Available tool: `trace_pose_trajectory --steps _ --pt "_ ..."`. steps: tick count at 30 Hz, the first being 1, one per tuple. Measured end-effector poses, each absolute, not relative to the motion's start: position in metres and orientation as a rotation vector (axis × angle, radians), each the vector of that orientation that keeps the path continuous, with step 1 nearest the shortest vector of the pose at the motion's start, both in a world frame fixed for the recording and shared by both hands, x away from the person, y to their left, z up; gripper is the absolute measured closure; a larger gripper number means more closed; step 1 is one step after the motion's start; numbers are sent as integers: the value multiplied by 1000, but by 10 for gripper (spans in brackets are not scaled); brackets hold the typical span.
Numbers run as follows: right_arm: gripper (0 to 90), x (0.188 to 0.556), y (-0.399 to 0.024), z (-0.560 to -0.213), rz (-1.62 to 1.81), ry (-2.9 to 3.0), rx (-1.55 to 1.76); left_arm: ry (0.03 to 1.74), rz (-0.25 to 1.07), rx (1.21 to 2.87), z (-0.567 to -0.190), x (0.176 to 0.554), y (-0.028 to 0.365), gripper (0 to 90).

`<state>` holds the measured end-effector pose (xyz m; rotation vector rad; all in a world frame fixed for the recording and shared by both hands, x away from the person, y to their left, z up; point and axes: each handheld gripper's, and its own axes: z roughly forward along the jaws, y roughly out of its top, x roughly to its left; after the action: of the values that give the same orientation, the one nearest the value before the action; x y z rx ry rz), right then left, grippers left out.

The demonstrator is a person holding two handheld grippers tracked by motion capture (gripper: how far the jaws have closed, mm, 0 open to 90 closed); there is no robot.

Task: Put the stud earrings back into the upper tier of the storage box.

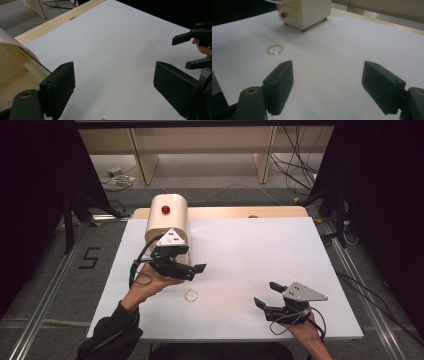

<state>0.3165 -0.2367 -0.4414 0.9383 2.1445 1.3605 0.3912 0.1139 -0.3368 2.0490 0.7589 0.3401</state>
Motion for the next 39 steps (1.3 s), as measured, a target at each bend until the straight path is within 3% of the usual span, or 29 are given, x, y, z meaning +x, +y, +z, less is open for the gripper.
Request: trace_pose_trajectory --steps 16,39 --pt "260 316 -237 -441 1359 2145 939 696 286 2107 -350 386 101 173" --pt "260 316 -237 -441 1362 2144 934 792 255 2256 -395 390 91 176"
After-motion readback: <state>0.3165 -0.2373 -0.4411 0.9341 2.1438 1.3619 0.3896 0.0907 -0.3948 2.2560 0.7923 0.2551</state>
